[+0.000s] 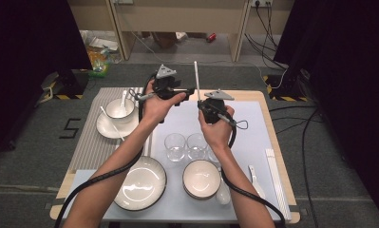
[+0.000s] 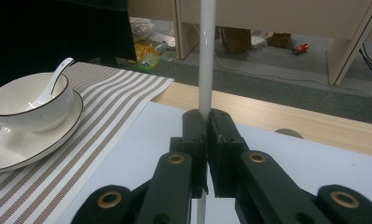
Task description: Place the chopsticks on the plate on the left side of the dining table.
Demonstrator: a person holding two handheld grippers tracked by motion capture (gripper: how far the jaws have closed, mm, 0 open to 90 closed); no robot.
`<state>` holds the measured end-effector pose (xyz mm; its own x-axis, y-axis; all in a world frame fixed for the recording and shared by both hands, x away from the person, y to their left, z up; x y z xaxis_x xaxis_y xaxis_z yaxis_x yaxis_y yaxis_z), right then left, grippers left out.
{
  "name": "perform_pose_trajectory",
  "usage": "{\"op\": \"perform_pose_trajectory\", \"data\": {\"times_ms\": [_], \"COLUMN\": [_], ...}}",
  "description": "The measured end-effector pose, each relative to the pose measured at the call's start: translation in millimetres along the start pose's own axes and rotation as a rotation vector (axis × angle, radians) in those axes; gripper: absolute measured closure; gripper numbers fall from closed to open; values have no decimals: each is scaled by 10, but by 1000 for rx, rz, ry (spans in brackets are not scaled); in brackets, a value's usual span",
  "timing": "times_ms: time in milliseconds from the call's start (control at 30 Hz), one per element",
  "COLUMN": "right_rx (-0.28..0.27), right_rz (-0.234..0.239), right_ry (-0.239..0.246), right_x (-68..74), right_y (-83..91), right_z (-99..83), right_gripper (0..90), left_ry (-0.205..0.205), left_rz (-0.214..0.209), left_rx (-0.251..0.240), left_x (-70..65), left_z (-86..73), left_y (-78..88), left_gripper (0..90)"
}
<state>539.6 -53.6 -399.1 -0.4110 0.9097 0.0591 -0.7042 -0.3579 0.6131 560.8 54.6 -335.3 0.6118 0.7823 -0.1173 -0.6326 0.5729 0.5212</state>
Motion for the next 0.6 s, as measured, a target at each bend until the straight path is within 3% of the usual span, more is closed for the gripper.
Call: {"op": "perform_pose_trajectory", "data": {"times_ms": [200,400,600], "right_rx": [1,-4,-8], "right_rz": [2,3,3], "right_ry": [3,7,7], "right_x": [13,17,8], "right_y": [5,6,10], "right_z": [-2,0,3], "right_gripper": [864,864,864], "left_ry": [6,38,42], "left_rz": [-1,-4,-20], "left_rx": [7,17,25], "left_x": [-32,-11,-47], "left_z": [51,97,97], "left_y": [-84,-205,-281], "left_gripper": [350,375,451]}}
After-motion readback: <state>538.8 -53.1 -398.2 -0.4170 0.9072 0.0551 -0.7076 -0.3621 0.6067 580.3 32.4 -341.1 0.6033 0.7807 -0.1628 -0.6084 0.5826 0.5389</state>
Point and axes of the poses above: each handheld gripper's, and its own axes: y roughly backward along the jaws, z roughly out of its top, x roughly to its left, the point moved 7 cm from there along -y, roughly forward along the jaws, and after that the axes turned 11 degrees about x, right-handed, at the moved point
